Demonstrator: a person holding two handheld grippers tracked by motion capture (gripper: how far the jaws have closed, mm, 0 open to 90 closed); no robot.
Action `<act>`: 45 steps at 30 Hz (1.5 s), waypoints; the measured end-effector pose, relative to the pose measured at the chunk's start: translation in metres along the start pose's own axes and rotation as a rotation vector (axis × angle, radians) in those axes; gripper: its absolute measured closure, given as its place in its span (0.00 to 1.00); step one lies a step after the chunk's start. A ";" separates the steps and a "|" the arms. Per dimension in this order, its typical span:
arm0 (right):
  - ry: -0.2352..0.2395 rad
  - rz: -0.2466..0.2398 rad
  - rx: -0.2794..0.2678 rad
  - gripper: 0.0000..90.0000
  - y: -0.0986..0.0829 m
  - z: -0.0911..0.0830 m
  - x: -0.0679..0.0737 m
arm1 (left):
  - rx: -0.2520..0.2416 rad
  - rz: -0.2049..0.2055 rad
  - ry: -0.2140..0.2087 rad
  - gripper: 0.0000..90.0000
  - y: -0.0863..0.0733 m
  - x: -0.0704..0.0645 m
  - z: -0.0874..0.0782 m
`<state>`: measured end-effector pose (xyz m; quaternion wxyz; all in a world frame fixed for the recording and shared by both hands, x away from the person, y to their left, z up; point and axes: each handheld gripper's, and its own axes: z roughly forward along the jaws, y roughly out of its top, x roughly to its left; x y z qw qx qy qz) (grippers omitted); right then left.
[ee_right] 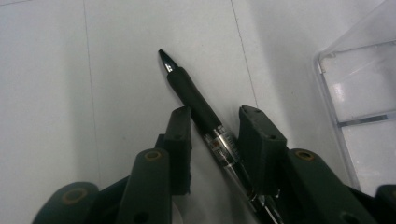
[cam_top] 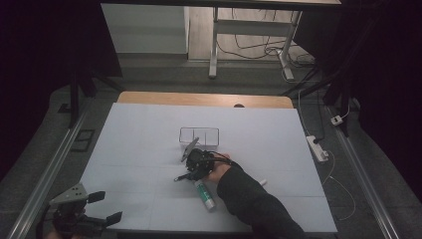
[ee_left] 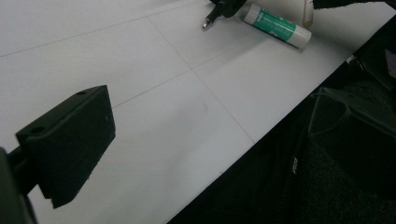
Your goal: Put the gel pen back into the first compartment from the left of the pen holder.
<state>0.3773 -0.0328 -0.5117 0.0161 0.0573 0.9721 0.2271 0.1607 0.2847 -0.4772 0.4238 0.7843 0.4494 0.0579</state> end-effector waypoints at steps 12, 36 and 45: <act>-0.005 -0.035 0.018 0.89 -0.001 -0.004 -0.001 | 0.000 0.002 0.001 0.01 0.000 0.000 0.000; -0.053 0.076 -0.052 0.90 -0.009 -0.021 -0.010 | 0.002 0.004 0.001 0.01 0.000 -0.001 0.000; -0.040 0.111 -0.105 0.90 -0.009 -0.034 -0.008 | 0.001 0.001 0.001 0.01 0.000 0.000 0.000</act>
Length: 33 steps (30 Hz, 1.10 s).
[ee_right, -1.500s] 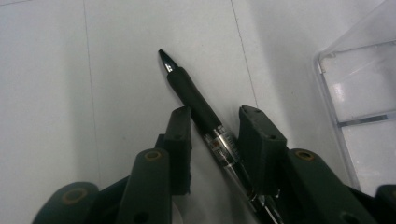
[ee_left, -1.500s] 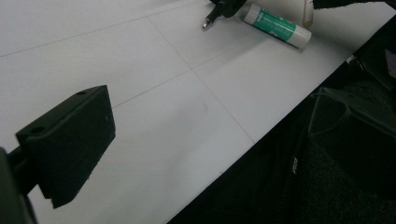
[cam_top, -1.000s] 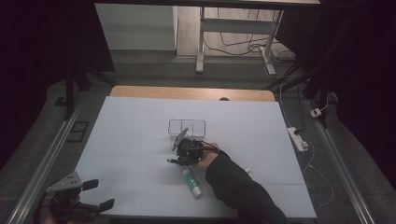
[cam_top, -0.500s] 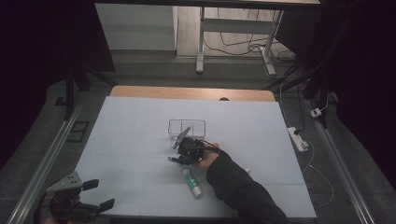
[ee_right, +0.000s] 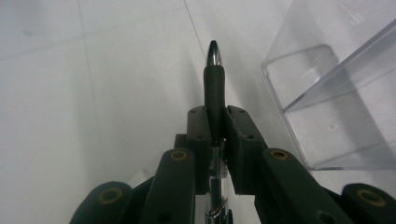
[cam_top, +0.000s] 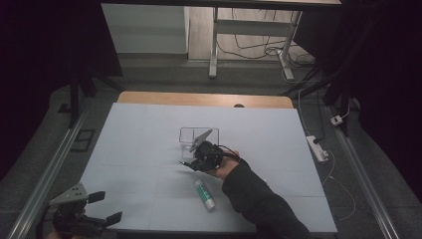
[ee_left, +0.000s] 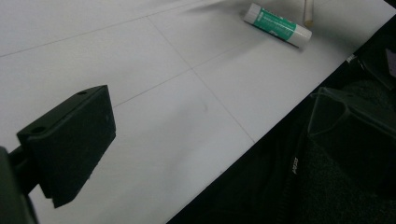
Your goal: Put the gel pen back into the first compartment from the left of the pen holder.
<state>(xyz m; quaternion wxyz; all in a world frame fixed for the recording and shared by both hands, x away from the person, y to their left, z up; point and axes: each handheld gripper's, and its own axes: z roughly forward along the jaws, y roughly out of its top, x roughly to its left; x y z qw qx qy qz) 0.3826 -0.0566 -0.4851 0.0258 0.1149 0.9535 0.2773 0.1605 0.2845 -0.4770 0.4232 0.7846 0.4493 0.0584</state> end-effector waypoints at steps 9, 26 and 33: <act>-0.002 0.017 -0.111 0.90 0.007 -0.025 0.008 | 0.002 0.000 0.000 0.01 0.001 0.000 0.001; -0.061 0.108 -0.252 0.90 0.029 -0.058 0.003 | 0.003 -0.011 -0.001 0.01 0.001 0.001 0.001; -0.102 0.126 -0.296 0.90 0.040 -0.062 -0.006 | 0.002 -0.011 -0.002 0.01 0.001 0.001 0.001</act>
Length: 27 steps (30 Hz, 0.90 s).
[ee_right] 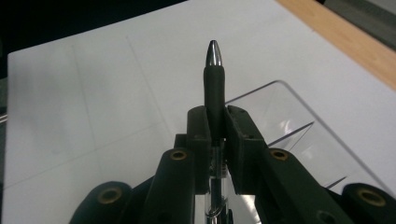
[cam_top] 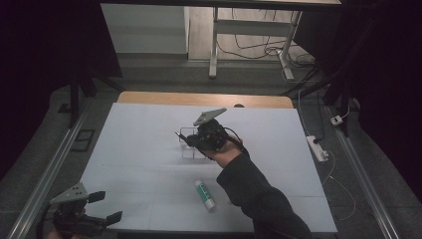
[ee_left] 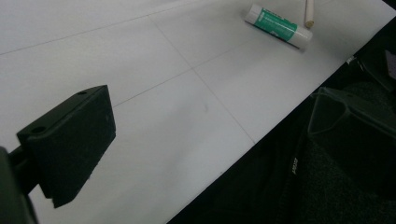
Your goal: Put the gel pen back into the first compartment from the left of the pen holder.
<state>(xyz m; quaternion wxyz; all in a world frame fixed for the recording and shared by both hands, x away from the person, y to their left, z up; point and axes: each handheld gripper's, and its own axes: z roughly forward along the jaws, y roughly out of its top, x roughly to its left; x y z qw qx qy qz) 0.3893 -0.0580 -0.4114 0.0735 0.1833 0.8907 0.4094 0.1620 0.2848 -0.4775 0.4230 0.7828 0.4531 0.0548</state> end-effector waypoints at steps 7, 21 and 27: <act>-0.036 0.014 -0.041 0.90 0.011 0.005 -0.008 | -0.001 -0.002 -0.004 0.01 0.000 0.000 0.000; -0.072 0.030 -0.099 0.89 0.031 0.021 -0.014 | -0.003 -0.002 -0.006 0.01 0.000 0.001 0.000; -0.088 0.026 -0.124 0.89 0.039 0.029 -0.016 | -0.002 -0.003 -0.009 0.01 0.000 0.001 0.000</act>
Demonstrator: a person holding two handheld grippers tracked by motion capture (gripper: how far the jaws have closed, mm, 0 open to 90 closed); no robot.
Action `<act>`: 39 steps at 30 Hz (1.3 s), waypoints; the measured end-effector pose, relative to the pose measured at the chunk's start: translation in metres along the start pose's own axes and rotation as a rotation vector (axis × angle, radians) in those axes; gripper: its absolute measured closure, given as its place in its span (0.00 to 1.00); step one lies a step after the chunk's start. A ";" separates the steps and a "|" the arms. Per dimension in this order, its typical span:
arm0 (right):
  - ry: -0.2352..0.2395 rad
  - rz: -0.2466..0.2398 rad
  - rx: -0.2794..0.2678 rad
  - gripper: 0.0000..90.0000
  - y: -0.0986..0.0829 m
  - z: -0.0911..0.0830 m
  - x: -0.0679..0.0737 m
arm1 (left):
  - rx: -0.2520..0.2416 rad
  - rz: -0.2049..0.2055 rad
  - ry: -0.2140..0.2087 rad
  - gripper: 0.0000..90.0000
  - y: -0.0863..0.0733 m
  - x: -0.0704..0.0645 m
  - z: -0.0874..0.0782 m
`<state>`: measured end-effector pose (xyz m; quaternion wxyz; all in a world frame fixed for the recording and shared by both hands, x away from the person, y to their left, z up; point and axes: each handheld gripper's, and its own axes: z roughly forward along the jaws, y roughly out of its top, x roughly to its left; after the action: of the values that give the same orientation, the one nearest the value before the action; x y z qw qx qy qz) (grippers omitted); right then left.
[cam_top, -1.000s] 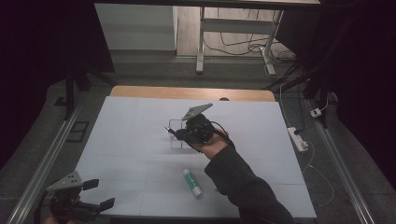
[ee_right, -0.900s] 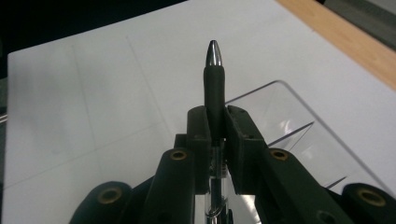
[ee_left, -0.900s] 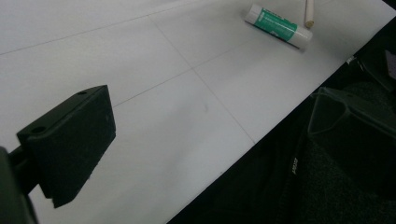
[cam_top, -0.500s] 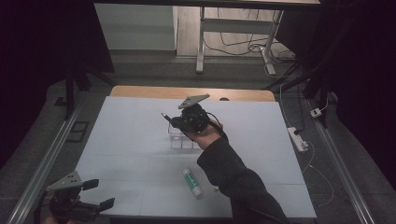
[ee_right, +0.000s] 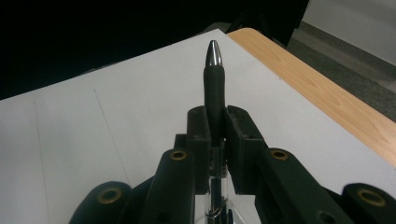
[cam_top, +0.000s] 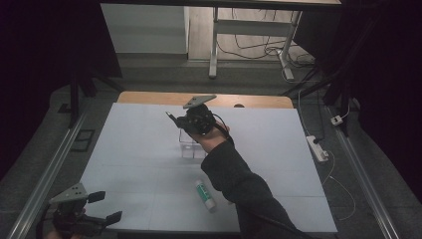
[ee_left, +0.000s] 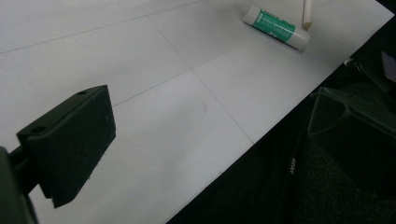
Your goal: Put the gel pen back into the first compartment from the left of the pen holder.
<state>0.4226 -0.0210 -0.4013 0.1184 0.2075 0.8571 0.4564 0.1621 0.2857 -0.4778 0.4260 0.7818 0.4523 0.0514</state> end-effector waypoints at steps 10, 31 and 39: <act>-0.020 -0.011 -0.038 0.89 0.009 0.013 0.000 | -0.001 0.001 -0.005 0.01 0.000 0.000 0.000; -0.054 -0.036 -0.067 0.89 0.000 0.042 -0.001 | -0.005 0.001 -0.008 0.01 -0.001 0.000 -0.001; -0.066 -0.044 -0.038 0.89 -0.009 0.043 0.000 | -0.006 0.003 -0.007 0.01 -0.001 0.000 -0.001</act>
<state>0.4373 0.0059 -0.4325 0.1607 0.2015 0.8481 0.4629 0.1614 0.2868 -0.4778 0.4298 0.7814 0.4497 0.0503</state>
